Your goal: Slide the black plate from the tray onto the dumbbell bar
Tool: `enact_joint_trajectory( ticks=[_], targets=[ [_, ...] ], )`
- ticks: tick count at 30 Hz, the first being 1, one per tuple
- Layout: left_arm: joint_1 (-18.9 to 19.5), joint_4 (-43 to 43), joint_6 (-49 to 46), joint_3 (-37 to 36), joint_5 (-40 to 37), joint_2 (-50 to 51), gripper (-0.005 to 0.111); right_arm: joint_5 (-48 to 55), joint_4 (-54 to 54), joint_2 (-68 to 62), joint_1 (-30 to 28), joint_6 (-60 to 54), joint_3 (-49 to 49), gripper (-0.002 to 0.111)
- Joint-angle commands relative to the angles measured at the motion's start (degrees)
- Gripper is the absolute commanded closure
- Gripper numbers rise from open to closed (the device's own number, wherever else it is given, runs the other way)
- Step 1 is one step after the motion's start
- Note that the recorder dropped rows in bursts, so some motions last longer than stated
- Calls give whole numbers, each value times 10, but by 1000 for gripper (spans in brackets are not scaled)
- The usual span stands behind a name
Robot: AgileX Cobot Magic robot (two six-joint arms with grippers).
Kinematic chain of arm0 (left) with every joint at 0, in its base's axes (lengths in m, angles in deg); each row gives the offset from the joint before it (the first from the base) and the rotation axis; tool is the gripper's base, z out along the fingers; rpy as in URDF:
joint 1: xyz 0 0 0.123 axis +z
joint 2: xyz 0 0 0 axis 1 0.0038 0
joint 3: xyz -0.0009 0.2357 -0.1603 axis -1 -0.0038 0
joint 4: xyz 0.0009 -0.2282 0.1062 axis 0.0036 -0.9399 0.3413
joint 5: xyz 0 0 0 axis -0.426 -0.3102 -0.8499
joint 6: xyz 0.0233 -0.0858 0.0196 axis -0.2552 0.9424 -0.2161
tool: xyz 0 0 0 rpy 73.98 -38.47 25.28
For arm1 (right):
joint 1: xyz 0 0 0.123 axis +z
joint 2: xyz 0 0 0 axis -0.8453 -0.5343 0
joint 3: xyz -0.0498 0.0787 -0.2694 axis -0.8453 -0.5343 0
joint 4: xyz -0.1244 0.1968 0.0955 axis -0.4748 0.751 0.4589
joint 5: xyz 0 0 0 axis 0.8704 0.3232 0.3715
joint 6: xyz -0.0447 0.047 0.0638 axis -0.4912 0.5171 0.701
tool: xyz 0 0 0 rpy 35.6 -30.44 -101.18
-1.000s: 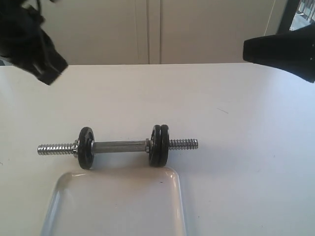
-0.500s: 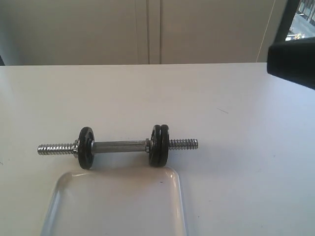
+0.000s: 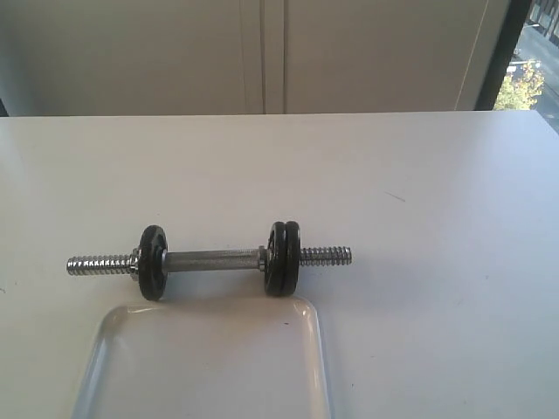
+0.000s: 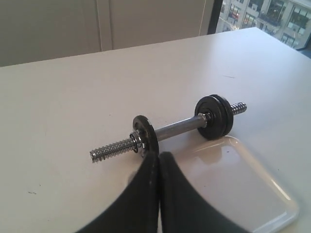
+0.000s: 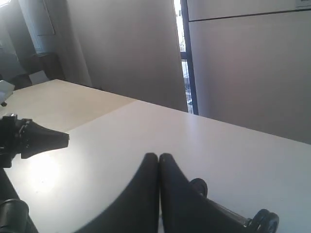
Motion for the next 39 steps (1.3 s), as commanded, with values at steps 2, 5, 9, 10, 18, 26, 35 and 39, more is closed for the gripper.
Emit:
enact_joint_trajectory(
  ticks=[2, 5, 9, 10, 18, 26, 35, 39],
  targets=[
    [2, -2, 37, -47, 56, -24, 107, 27, 0, 15, 0, 13, -3, 108],
    [2, -2, 38, -74, 91, -24, 107, 50, 5, 15, 23, 14, -12, 108],
    [2, -6, 45, -96, 124, -23, 107, 36, -39, 15, 108, 4, -29, 108],
    [2, -6, 43, -98, 128, -23, 107, 36, -66, 15, 126, 4, -32, 108],
    [2, -6, 43, -102, 129, -23, 107, -30, -238, 15, 202, 25, -73, 108],
    [2, -6, 43, -102, 129, -23, 107, -187, -275, 15, 202, 39, -109, 108],
    [2, -6, 43, -102, 129, -23, 107, -186, -273, 15, 202, 37, -109, 108],
    [15, -6, 42, -102, 129, -23, 107, -185, -273, 15, 202, 37, -109, 108]
  ],
)
